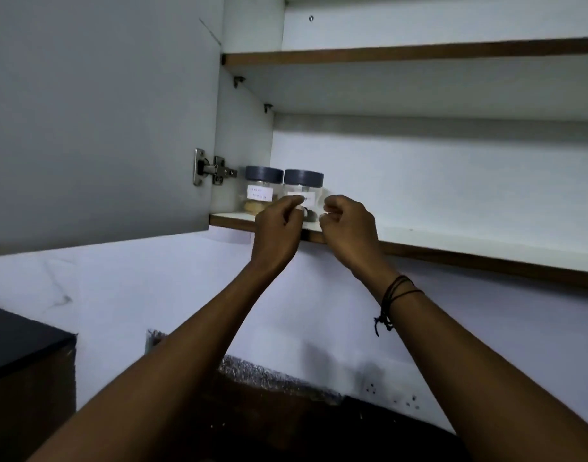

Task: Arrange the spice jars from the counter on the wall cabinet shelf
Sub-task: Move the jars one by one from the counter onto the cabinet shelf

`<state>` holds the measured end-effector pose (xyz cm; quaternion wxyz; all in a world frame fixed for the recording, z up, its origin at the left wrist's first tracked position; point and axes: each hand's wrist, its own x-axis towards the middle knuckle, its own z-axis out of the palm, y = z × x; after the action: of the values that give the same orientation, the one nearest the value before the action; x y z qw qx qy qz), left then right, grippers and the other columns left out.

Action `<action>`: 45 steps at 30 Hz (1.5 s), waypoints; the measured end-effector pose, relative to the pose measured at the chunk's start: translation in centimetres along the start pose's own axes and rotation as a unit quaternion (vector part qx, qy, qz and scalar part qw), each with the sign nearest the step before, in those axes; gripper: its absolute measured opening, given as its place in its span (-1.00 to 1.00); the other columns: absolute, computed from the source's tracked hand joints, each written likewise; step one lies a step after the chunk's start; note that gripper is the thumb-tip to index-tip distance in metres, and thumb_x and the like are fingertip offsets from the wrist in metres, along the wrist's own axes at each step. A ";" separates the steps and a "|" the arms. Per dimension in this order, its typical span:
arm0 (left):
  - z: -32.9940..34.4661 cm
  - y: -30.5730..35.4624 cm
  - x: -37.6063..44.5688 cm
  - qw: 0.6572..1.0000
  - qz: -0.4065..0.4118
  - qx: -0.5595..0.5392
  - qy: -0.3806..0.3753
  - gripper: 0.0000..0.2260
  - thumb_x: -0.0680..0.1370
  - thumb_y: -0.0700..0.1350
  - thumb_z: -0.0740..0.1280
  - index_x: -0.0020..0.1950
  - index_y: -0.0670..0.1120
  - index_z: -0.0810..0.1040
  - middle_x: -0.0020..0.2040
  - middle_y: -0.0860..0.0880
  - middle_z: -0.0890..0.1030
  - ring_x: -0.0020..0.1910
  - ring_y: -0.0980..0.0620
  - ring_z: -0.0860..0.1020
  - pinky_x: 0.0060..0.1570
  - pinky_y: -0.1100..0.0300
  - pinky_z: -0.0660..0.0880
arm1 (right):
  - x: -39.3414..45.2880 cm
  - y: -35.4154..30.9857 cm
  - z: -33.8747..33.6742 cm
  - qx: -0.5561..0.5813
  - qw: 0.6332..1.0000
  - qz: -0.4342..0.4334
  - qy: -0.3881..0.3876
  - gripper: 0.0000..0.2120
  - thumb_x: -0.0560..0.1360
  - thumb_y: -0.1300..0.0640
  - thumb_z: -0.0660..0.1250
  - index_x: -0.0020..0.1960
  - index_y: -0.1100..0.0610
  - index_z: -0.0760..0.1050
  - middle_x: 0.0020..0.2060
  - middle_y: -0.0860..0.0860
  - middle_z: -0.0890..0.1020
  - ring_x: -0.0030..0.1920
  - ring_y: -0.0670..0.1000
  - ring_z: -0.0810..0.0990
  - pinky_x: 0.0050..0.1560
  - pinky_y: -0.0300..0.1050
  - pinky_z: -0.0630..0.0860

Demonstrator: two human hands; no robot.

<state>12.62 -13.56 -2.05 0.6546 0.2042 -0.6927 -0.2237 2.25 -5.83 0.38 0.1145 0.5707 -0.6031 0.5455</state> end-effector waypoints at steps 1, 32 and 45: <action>-0.3 0.1 -1.7 1.000 0.007 -0.011 -0.001 -0.76 0.61 -0.17 0.26 0.20 -0.08 0.65 0.02 0.14 0.65 -0.02 0.29 0.58 0.01 0.44 0.46 | -1.8 0.0 -0.4 0.022 1.000 -0.007 0.020 -0.72 0.53 0.22 0.27 0.22 0.15 0.56 0.08 -0.01 0.64 0.07 -0.05 0.59 -0.03 -0.44 0.39; -2.2 -19.2 -47.6 0.816 -0.423 0.099 -0.381 -0.78 0.65 -0.08 0.21 0.25 -0.10 0.47 0.11 -0.15 0.61 0.02 -0.06 0.61 0.06 -0.04 0.60 | -49.8 18.5 12.1 -0.103 0.855 0.393 -0.323 -0.35 0.48 -0.08 0.35 0.46 0.12 0.20 0.35 0.16 0.42 0.32 0.17 0.46 0.21 0.02 0.47; -2.3 -19.6 -48.4 0.821 -0.486 0.057 -0.295 -0.67 0.69 -0.04 0.15 0.33 -0.19 0.51 0.17 -0.19 0.62 0.10 -0.09 0.61 0.10 -0.03 0.60 | -49.1 19.4 13.5 -0.035 0.887 0.405 -0.221 -0.30 0.36 -0.04 0.54 0.31 0.03 0.19 0.26 0.08 0.49 0.21 0.06 0.54 0.08 -0.04 0.61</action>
<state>17.59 -1.84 -52.71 0.2125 0.4749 -0.6753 -0.5227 8.80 6.39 -52.28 -0.2327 0.3785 -0.8098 0.3831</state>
